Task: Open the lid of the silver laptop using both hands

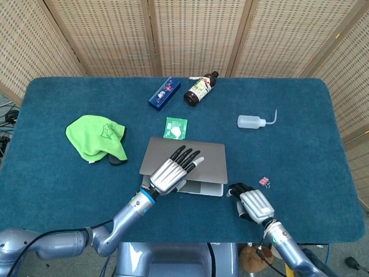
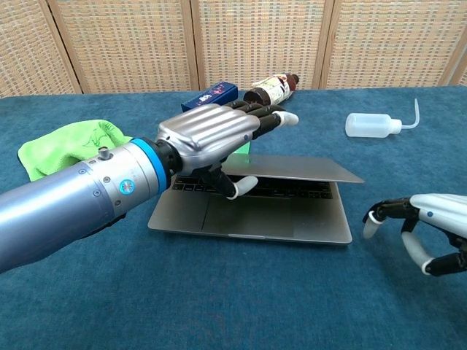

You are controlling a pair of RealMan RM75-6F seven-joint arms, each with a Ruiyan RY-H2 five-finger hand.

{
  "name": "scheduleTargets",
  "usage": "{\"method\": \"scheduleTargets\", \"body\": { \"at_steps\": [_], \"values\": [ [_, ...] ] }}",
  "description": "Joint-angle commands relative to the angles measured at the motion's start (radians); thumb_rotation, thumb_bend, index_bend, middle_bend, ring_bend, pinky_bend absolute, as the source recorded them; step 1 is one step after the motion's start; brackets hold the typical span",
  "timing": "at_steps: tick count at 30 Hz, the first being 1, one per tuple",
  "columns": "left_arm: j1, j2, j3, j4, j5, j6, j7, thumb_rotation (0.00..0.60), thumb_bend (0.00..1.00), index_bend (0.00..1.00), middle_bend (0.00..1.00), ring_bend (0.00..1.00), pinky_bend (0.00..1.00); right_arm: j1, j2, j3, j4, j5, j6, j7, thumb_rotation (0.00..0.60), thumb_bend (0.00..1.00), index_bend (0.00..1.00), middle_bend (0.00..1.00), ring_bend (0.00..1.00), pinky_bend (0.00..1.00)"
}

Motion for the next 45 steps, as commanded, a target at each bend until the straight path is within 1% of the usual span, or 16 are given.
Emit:
{"method": "scheduleTargets", "body": {
  "at_steps": [1,5,9,12,18,29,35,45],
  "values": [
    [-0.002,0.001,0.0,-0.002,-0.006,0.003,-0.005,0.6,0.46,0.0,0.0,0.0,0.0,0.013,-0.028,0.011,-0.032,0.073,-0.022,-0.093,0.6,0.88,0.28,0.18,0.13,0.28],
    [-0.006,0.003,-0.002,-0.008,-0.017,0.009,-0.01,0.6,0.46,0.0,0.0,0.0,0.0,0.02,-0.044,0.015,-0.071,0.136,-0.01,-0.197,0.6,0.92,0.27,0.17,0.12,0.28],
    [-0.01,0.006,-0.005,-0.018,-0.038,0.008,-0.025,0.6,0.46,0.0,0.0,0.0,0.0,0.041,-0.057,0.032,-0.126,0.215,-0.009,-0.277,0.6,0.93,0.26,0.17,0.12,0.28],
    [-0.011,0.011,-0.01,-0.021,-0.054,0.009,-0.033,0.6,0.46,0.0,0.0,0.0,0.0,0.057,-0.058,0.038,-0.146,0.259,-0.006,-0.324,0.6,0.93,0.26,0.17,0.12,0.28],
    [-0.015,0.02,-0.008,-0.029,-0.067,0.007,-0.051,0.6,0.46,0.0,0.0,0.0,0.0,0.071,-0.061,0.044,-0.171,0.315,-0.005,-0.336,0.6,0.95,0.23,0.15,0.09,0.28],
    [-0.026,0.032,-0.001,-0.023,-0.063,0.019,-0.06,0.6,0.46,0.0,0.0,0.0,0.0,0.097,-0.065,0.013,-0.149,0.357,-0.035,-0.34,0.6,0.97,0.23,0.15,0.09,0.28],
    [-0.027,0.052,-0.003,-0.022,-0.072,0.032,-0.049,0.6,0.46,0.0,0.0,0.0,0.0,0.109,-0.058,-0.005,-0.143,0.355,-0.028,-0.353,0.6,0.97,0.23,0.15,0.09,0.28],
    [-0.04,0.103,-0.038,-0.017,-0.127,0.046,-0.009,0.6,0.46,0.0,0.0,0.0,0.0,0.126,-0.042,-0.035,-0.148,0.336,-0.013,-0.383,0.6,0.97,0.23,0.15,0.09,0.28]
  ]
}}
